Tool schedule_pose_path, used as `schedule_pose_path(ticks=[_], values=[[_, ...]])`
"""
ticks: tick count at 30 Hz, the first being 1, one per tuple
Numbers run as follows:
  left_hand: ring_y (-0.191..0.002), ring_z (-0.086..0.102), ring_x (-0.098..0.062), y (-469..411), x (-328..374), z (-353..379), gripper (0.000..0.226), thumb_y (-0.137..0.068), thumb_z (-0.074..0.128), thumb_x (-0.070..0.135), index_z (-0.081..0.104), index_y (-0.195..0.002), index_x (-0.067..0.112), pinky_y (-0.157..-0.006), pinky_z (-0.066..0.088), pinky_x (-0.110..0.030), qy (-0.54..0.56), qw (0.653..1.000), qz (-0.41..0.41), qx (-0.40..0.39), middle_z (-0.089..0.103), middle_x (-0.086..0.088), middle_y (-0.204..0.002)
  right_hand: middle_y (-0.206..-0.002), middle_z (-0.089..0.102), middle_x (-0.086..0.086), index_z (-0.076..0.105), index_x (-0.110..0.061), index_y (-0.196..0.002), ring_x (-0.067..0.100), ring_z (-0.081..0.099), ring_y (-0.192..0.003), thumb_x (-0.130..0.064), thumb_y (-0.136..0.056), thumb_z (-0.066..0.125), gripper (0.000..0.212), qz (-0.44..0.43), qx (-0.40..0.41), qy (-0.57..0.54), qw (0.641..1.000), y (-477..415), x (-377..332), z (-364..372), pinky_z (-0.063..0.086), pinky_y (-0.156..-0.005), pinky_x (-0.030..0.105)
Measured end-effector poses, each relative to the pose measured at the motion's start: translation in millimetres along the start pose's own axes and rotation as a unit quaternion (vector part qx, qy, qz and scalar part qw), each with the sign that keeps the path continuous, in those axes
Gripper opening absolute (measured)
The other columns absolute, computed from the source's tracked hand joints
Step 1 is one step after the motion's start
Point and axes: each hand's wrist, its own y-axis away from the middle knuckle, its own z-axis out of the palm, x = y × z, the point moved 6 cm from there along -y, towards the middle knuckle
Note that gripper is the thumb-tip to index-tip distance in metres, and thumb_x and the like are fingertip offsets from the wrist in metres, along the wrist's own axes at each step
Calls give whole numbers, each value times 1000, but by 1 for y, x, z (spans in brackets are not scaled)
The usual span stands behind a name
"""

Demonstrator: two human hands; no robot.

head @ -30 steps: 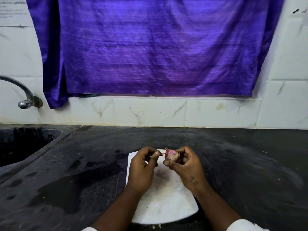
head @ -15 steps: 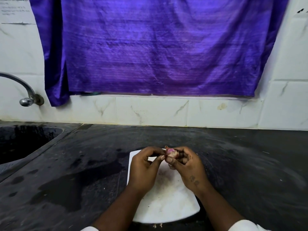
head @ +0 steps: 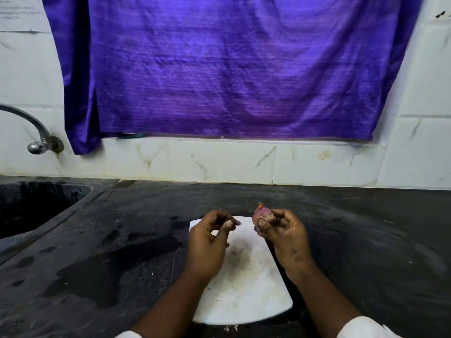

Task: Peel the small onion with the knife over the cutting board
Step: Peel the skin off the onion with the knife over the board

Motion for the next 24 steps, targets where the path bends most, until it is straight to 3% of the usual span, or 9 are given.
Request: schedule_pose_path(ticks=[2, 4, 7, 12, 16, 19, 21, 24], values=[[-83, 73, -9, 0, 0, 3, 31, -98, 64, 5, 72, -88, 33, -62, 59, -42, -61, 998, 6, -17, 78, 21, -90, -102, 74, 25, 65, -1, -108, 36, 72, -88, 2, -79, 79, 32, 5, -29, 14, 999, 3, 0, 3, 62, -68, 30], [-80, 71, -5, 0, -3, 6, 32, -95, 69, 10, 73, -86, 41, -60, 56, -34, -105, 994, 7, -27, 77, 22, -89, -103, 75, 23, 66, -2, -109, 32, 73, -88, 3, -78, 80, 35, 8, -57, 27, 998, 5, 1, 7, 62, -71, 32], [-75, 69, -4, -2, -9, 5, 14, -89, 78, 16, 78, -86, 29, -58, 48, -20, -126, 992, 7, -26, 77, 14, -87, -94, 77, 14, 67, -2, -106, 20, 73, -81, 6, -73, 83, 38, 11, -77, 51, 996, 8, 2, 11, 61, -69, 29], [-72, 70, -3, 1, 3, 7, 18, -87, 73, -6, 75, -91, 11, -51, 48, -11, -72, 997, 21, -28, 74, -2, -92, -84, 74, 9, 59, -3, -100, 17, 69, -70, 0, -66, 85, 43, 27, -108, 44, 993, 13, 2, 18, 58, -56, 28], [-95, 73, -9, 1, 10, 9, 21, -91, 75, 5, 80, -104, 21, -64, 57, -22, -62, 994, 72, -52, 76, 9, -105, -84, 77, 15, 53, 3, -108, 21, 73, -68, 6, -72, 81, 46, 42, -124, 35, 991, 16, -1, 22, 59, -54, 30], [-95, 73, -9, 0, 9, 8, 21, -87, 79, 2, 82, -99, 20, -65, 54, -16, -50, 995, 70, -45, 76, 8, -105, -87, 78, 16, 56, -1, -112, 27, 75, -74, -9, -72, 81, 48, 45, -140, 31, 989, 19, -3, 26, 63, -62, 36], [-95, 74, -10, 0, 10, 6, 22, -83, 82, 1, 83, -95, 20, -65, 54, -18, -43, 996, 73, -30, 77, 7, -103, -93, 78, 18, 58, -2, -114, 28, 76, -82, -19, -84, 72, 37, 41, -142, 35, 988, 21, -5, 27, 65, -73, 41], [-97, 73, -9, -2, 10, 3, 22, -80, 84, 0, 83, -88, 20, -64, 56, -21, -50, 996, 80, -4, 77, 7, -100, -103, 73, 26, 55, 5, -116, 28, 76, -87, -15, -99, 56, 25, 52, -132, -1, 990, 22, -6, 26, 64, -75, 37]])
